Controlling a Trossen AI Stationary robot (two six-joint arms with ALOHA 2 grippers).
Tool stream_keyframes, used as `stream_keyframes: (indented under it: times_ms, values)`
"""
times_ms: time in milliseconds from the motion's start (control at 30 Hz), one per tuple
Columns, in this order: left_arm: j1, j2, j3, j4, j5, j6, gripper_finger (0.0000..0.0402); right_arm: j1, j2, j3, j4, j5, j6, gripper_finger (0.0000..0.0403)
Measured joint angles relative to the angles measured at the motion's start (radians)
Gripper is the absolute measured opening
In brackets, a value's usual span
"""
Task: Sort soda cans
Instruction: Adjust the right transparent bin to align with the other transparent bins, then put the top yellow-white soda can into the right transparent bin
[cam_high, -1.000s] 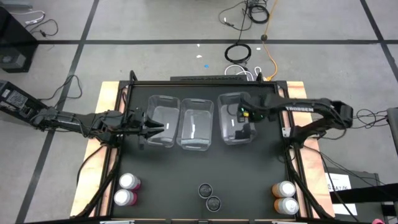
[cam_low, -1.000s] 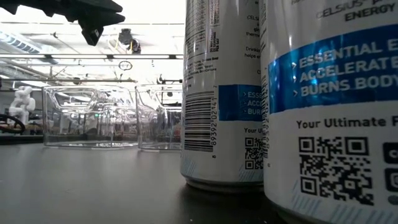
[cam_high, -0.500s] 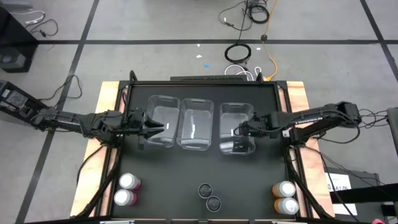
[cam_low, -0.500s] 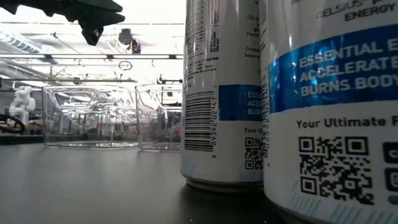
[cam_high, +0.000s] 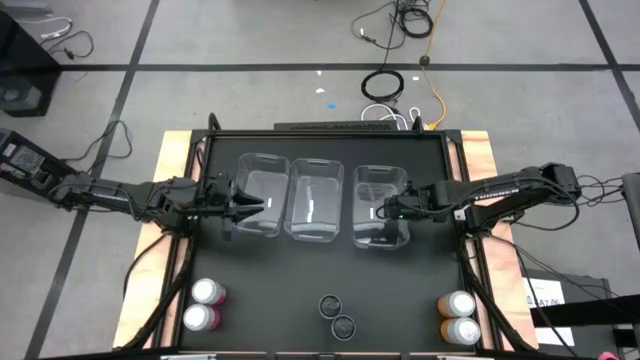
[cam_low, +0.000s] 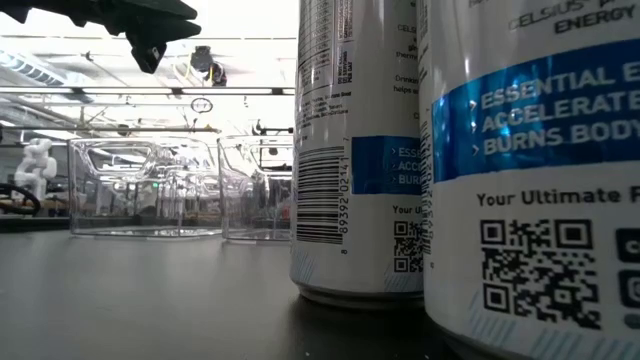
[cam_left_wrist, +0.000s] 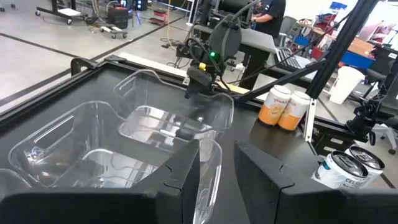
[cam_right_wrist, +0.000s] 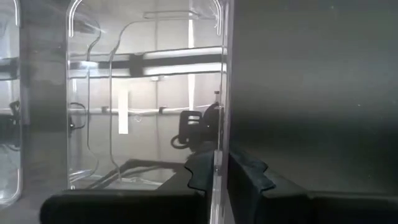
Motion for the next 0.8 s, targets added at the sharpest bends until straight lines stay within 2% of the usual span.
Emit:
stream_keyframes:
  times_ms: [233,467,667,800]
  values:
    - [0.0,0.0,0.0,0.0,0.0,0.0,0.0109,0.0,-0.013,0.0,0.0,0.0,-0.002,0.0071]
    - [0.0,0.0,0.0,0.0,0.0,0.0,0.0109,0.0,-0.077,0.0,-0.01,0.001,-0.006,0.0108]
    - [0.0,0.0,0.0,0.0,0.0,0.001,0.0109,0.0,-0.182,0.009,-0.061,0.008,-0.017,0.0116]
    - [0.0,0.0,0.0,0.0,0.0,0.001,0.0109,0.02,-0.26,0.061,-0.085,0.087,-0.076,0.0116]
